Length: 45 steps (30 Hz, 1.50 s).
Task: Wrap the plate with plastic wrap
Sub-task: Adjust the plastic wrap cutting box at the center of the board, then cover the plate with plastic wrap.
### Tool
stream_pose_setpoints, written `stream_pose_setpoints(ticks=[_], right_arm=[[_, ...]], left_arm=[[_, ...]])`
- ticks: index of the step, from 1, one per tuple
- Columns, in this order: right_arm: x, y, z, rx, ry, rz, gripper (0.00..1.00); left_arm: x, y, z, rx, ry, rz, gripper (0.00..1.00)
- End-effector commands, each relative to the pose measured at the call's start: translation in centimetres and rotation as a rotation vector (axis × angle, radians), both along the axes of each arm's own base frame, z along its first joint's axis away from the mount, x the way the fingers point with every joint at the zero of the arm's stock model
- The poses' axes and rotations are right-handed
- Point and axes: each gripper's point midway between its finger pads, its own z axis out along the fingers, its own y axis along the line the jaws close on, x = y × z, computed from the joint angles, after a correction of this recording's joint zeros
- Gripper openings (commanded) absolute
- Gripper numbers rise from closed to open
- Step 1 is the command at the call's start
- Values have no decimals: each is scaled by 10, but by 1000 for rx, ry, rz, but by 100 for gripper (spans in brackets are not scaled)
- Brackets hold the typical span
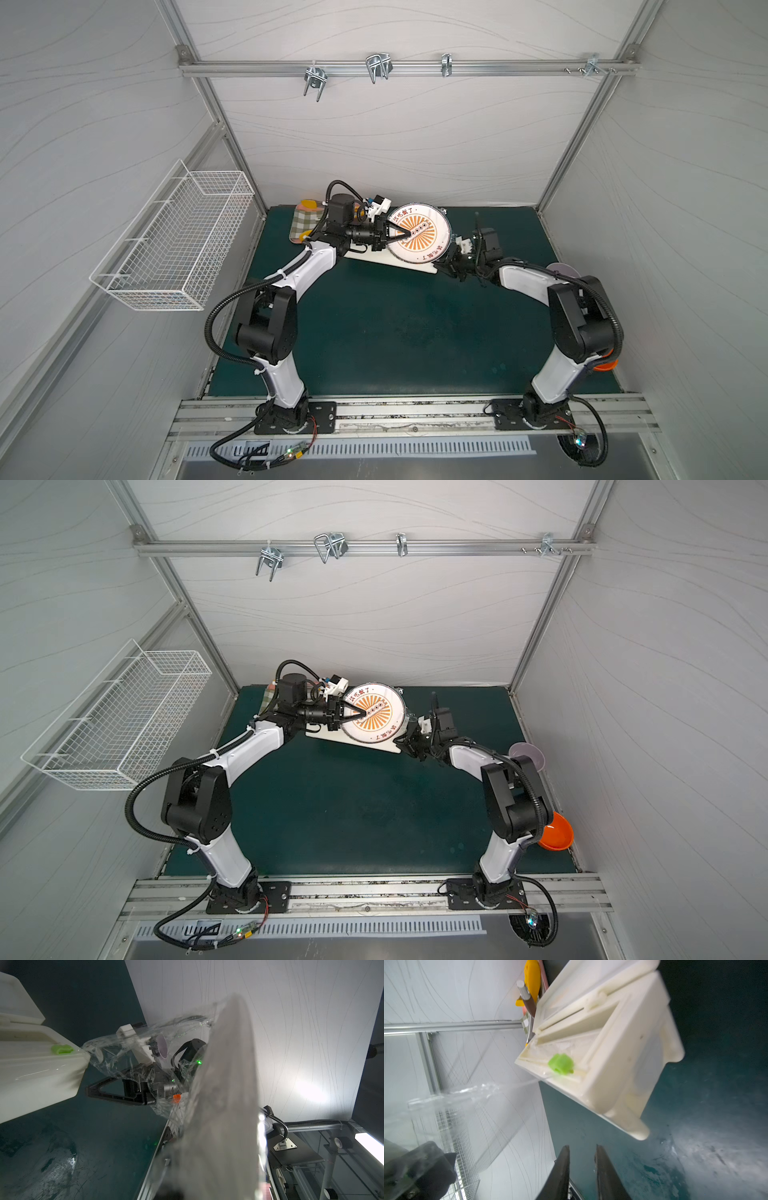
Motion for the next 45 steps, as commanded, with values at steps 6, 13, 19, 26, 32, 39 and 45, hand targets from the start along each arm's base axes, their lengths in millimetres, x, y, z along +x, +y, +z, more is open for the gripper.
stream_pose_setpoints(ticks=[6, 13, 19, 26, 32, 39, 45], right_arm=[[14, 3, -71, -35, 128, -142, 24], [35, -1, -116, -45, 192, -241, 22], [35, 8, -108, -88, 103, -111, 24], [-20, -29, -61, -317, -169, 73, 31], [-39, -82, -14, -400, -232, -14, 47], [-55, -107, 96, -328, -449, -5, 71], [-38, -89, 138, -174, -518, 43, 91]], left_arm=[[-25, 5, 43, -50, -166, -33, 0], [-57, 14, 63, -59, -193, -38, 0], [-64, 16, 73, -45, -221, -41, 0], [-54, 17, 51, -37, -172, -30, 0], [-59, 19, 50, -20, -172, -32, 0], [-74, 5, 2, 55, -102, -64, 0], [-109, -7, -2, 36, -94, -144, 0]])
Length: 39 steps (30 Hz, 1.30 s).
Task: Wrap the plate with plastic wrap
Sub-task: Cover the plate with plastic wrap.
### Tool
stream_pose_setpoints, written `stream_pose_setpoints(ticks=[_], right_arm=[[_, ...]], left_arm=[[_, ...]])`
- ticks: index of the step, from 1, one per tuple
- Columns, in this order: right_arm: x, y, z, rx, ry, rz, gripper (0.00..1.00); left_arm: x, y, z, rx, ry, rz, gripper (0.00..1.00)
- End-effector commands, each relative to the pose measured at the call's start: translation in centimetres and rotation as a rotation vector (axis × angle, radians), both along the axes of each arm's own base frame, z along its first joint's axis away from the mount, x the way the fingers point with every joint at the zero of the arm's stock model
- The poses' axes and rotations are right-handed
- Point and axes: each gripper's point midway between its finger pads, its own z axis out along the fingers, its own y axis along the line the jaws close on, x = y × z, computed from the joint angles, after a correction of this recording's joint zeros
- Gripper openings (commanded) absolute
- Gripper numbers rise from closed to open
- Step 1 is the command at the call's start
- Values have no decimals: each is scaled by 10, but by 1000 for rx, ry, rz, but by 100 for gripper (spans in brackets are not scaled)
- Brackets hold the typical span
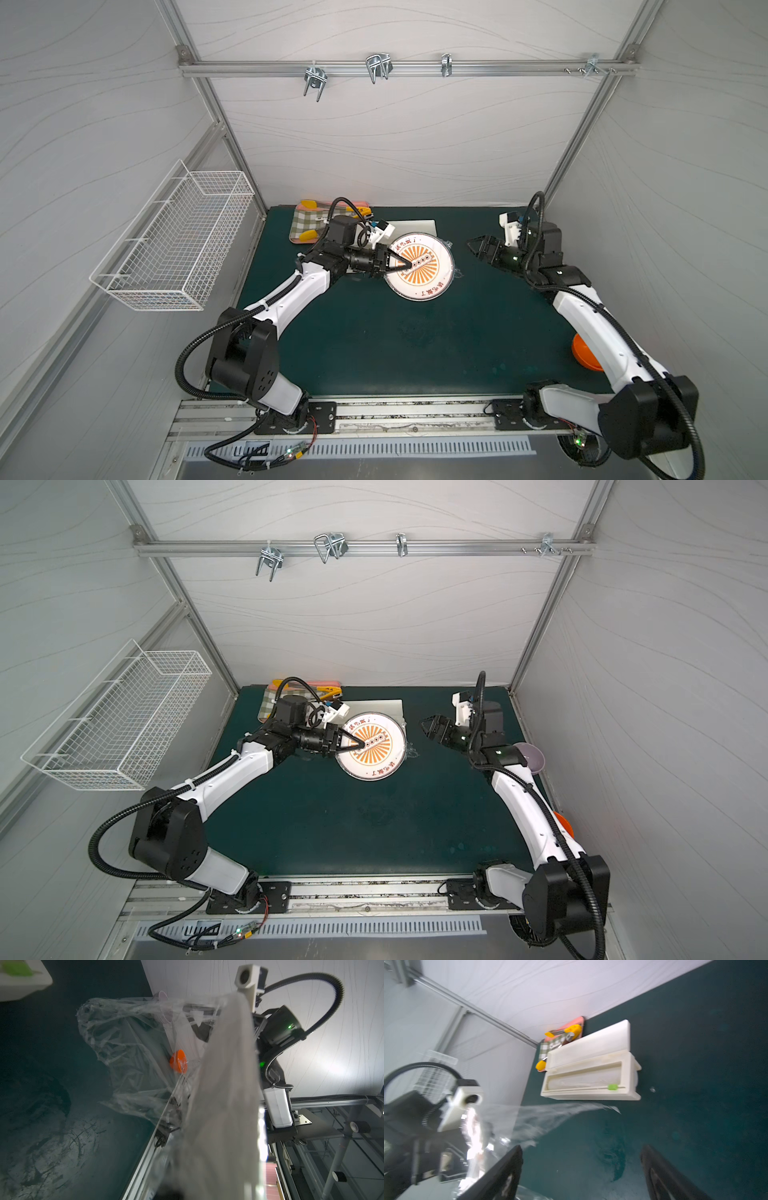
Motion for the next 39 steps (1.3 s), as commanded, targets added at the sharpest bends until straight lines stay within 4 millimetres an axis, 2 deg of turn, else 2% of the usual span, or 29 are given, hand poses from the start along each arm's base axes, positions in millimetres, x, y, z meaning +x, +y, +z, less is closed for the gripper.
stream_pose_setpoints(ticks=[1, 4, 7, 10, 13, 17, 22, 29, 31, 33, 35, 39], right_arm=[[11, 7, -9, 97, 103, 30, 88], [41, 9, -17, 159, 192, -5, 75], [53, 44, -25, 238, 260, 136, 64], [36, 83, -34, 317, 312, 298, 53], [8, 101, -35, 359, 303, 392, 49], [-22, 102, -30, 439, 293, 453, 41], [-56, 102, -32, 503, 318, 489, 40], [-99, 123, -27, 610, 382, 602, 36], [-100, 120, -37, 640, 425, 572, 35], [-98, 108, -58, 648, 496, 498, 32], [-100, 98, -75, 636, 544, 449, 30], [-115, 95, -94, 529, 603, 409, 32]], left_arm=[[-22, -1, 26, -64, -90, -57, 0], [-36, 2, 33, -80, -99, -80, 0], [-38, 1, 35, -90, -102, -86, 0], [-32, -1, 39, -105, -111, -87, 0], [-24, -4, 38, -106, -114, -84, 0], [-5, -3, 39, -126, -116, -48, 0], [13, -2, 34, -116, -108, -3, 0], [26, -3, 8, -83, -73, 40, 0], [29, -3, 1, -76, -59, 49, 0], [31, -1, -11, -61, -41, 68, 0], [31, 2, -28, -43, -9, 90, 0], [31, 5, -62, -19, 53, 133, 0]])
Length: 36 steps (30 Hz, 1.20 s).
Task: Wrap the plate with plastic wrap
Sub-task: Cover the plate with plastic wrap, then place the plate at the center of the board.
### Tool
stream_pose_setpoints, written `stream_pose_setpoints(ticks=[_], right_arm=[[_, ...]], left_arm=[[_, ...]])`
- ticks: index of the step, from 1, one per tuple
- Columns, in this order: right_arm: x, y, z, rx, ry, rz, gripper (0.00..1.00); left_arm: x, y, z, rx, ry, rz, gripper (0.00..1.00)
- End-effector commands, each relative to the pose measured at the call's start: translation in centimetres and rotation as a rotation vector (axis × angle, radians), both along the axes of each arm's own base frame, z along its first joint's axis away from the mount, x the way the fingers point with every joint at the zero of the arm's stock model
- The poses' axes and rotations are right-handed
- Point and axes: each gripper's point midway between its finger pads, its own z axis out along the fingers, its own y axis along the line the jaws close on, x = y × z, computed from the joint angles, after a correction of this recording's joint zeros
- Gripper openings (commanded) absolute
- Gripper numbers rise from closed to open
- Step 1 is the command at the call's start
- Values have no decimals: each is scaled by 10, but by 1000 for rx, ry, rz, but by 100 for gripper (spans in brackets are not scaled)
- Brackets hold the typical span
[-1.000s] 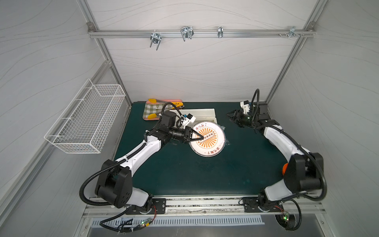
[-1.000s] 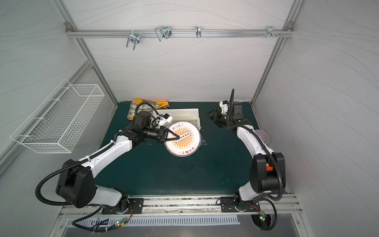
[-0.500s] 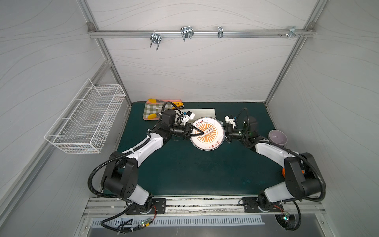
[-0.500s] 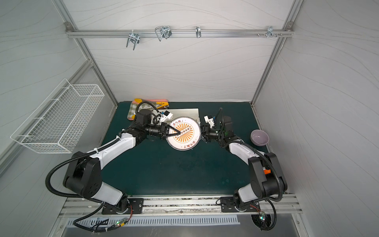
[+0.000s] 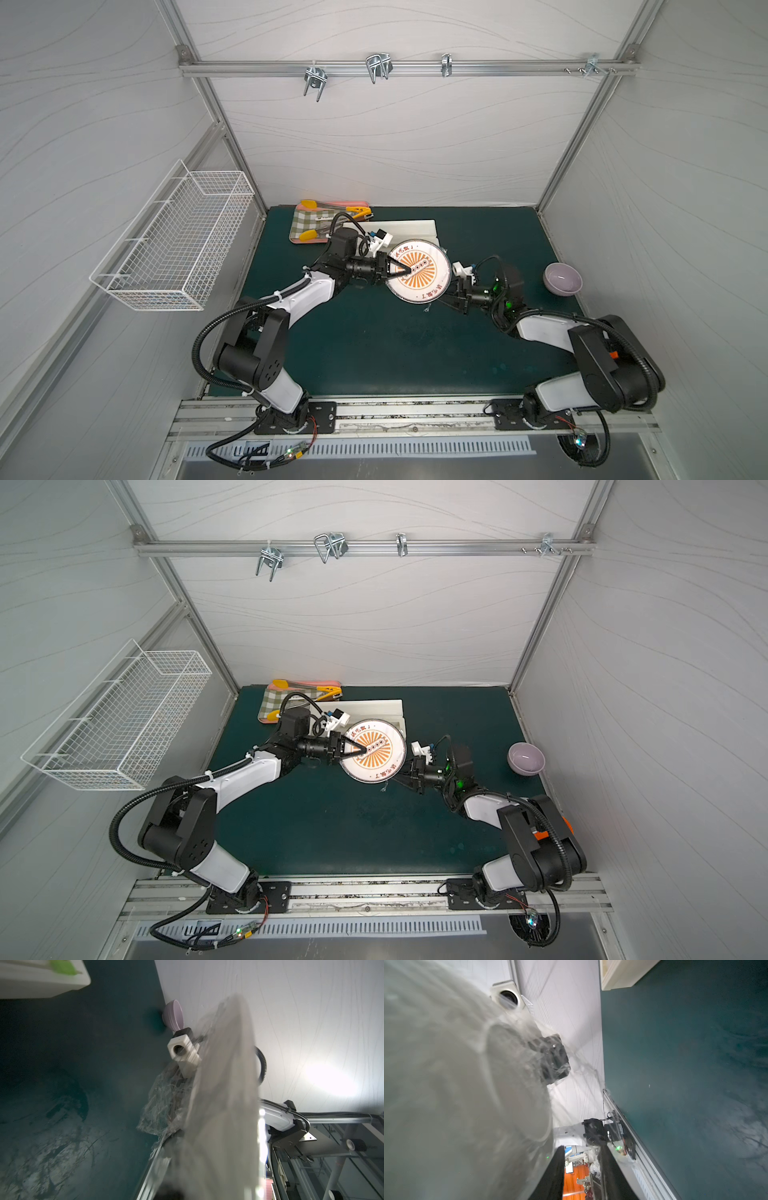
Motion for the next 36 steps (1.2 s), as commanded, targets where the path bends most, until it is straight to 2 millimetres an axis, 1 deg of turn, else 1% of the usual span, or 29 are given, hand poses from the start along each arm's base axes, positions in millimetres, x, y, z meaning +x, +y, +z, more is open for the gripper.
stream_pose_setpoints(ticks=[1, 2, 3, 4, 5, 7, 8, 10, 13, 14, 15, 17, 18, 20, 22, 24, 26, 27, 31, 33, 36], right_arm=[[-13, -5, -3, -103, -10, 2, 33], [-17, -11, -13, -197, 12, -3, 37], [-22, -21, -26, -317, 42, -16, 43], [-27, -36, -40, -452, 66, -33, 46], [-29, -53, -53, -566, 90, -59, 47], [-30, -80, -70, -675, 135, -90, 53], [-30, -92, -78, -706, 163, -113, 54], [-24, -106, -82, -728, 169, -152, 56], [-7, -121, -76, -840, 70, -200, 57], [-1, -121, -71, -843, 39, -211, 57], [6, -116, -65, -822, 4, -217, 56], [16, -99, -55, -778, -59, -199, 55], [19, -89, -53, -769, -81, -178, 55], [23, -69, -55, -770, -116, -131, 55], [27, -53, -62, -798, -139, -96, 55], [32, -40, -71, -812, -151, -76, 55], [37, -34, -80, -832, -153, -67, 55], [40, -31, -84, -838, -154, -62, 54], [48, -24, -91, -827, -156, -50, 52], [49, -24, -93, -833, -158, -45, 52], [51, -25, -94, -834, -164, -46, 51]], left_arm=[[8, 1, -17, -5, 2, 42, 0], [8, 2, -23, 0, 12, 49, 0], [8, 2, -28, 4, 19, 53, 0], [8, 3, -34, 12, 29, 59, 0], [8, 3, -40, 17, 39, 60, 0], [5, 4, -56, 39, 75, 67, 0], [6, 3, -60, 34, 63, 66, 0], [2, 2, -74, 63, 77, 66, 0], [-7, -3, -99, 132, 123, 48, 0], [-8, -5, -107, 148, 131, 47, 0], [-8, -6, -114, 157, 143, 48, 0], [-7, -7, -123, 160, 159, 51, 0], [-5, -8, -127, 169, 162, 54, 0], [-6, -5, -141, 211, 175, 55, 0], [-10, -4, -156, 255, 191, 54, 0], [-17, -4, -165, 283, 199, 46, 0], [-23, -3, -171, 312, 206, 35, 0], [-24, -2, -173, 329, 207, 34, 3], [-29, 6, -178, 404, 229, 26, 35], [-32, 11, -180, 444, 244, 28, 46], [-36, 22, -184, 492, 284, 39, 58]])
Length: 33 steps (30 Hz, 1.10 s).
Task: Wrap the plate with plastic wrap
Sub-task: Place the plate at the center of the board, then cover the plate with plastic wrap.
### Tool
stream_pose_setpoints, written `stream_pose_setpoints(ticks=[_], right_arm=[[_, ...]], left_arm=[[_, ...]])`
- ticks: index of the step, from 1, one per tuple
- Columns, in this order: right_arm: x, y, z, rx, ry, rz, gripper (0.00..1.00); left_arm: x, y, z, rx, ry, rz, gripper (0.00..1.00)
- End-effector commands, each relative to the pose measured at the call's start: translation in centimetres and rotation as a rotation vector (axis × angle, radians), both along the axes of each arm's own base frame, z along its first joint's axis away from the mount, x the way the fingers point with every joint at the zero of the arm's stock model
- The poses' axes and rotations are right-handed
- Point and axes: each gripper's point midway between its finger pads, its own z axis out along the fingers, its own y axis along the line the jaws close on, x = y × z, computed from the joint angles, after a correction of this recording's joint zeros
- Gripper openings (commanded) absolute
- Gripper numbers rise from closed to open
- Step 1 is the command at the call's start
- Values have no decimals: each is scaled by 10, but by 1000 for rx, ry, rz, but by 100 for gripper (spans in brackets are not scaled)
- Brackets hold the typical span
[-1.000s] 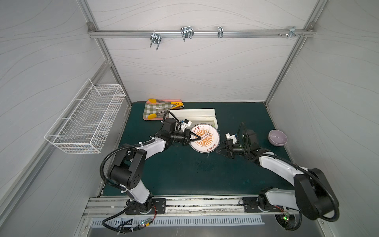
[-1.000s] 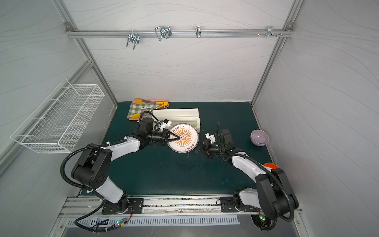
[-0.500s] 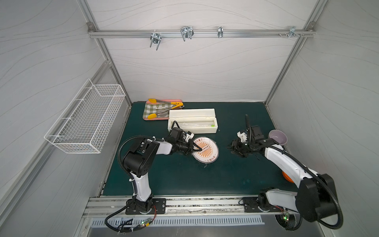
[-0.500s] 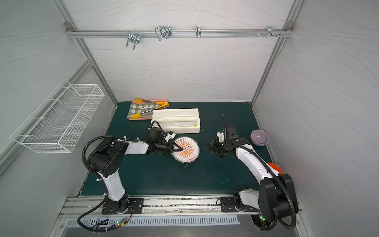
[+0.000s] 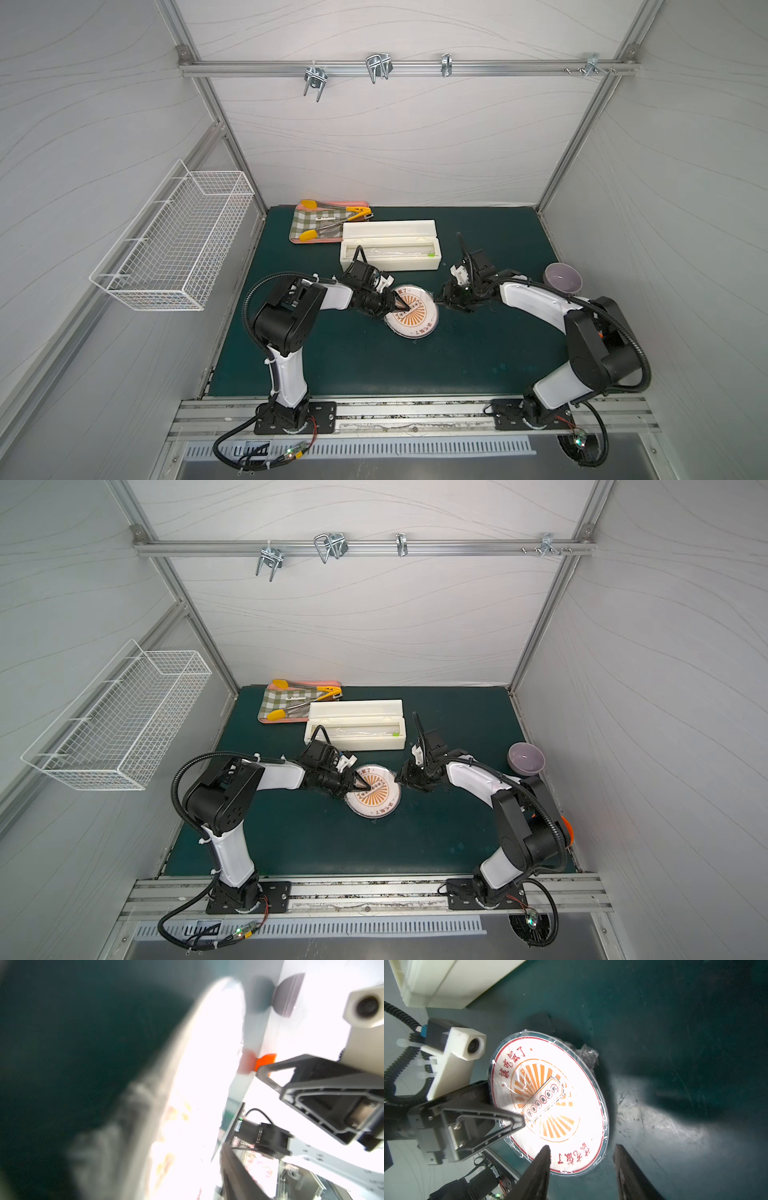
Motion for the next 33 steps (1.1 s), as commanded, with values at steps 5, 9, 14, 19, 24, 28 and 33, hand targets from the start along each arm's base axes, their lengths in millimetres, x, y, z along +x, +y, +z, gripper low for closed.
stream_pose_setpoints(ticks=[5, 9, 14, 19, 24, 28, 33], right_arm=[[13, -5, 3, -66, -67, 48, 52], [17, -18, 6, -174, -137, 107, 52], [12, -8, 4, -205, -148, 192, 53], [21, 8, 0, -251, -172, 264, 41], [31, 25, -9, -353, -226, 356, 36], [42, 36, -18, -409, -248, 395, 42], [53, 43, -26, -466, -274, 428, 45]], left_arm=[[-8, 48, 1, 203, 73, 45, 82], [-8, 91, 17, 312, 72, 117, 81], [-22, 82, 53, 329, -28, 140, 73], [-26, 52, 46, 277, -41, 127, 76], [-30, 51, 26, 294, -20, 101, 73], [-27, 45, 18, 269, -16, 98, 69], [-26, 41, 7, 247, 0, 93, 65]])
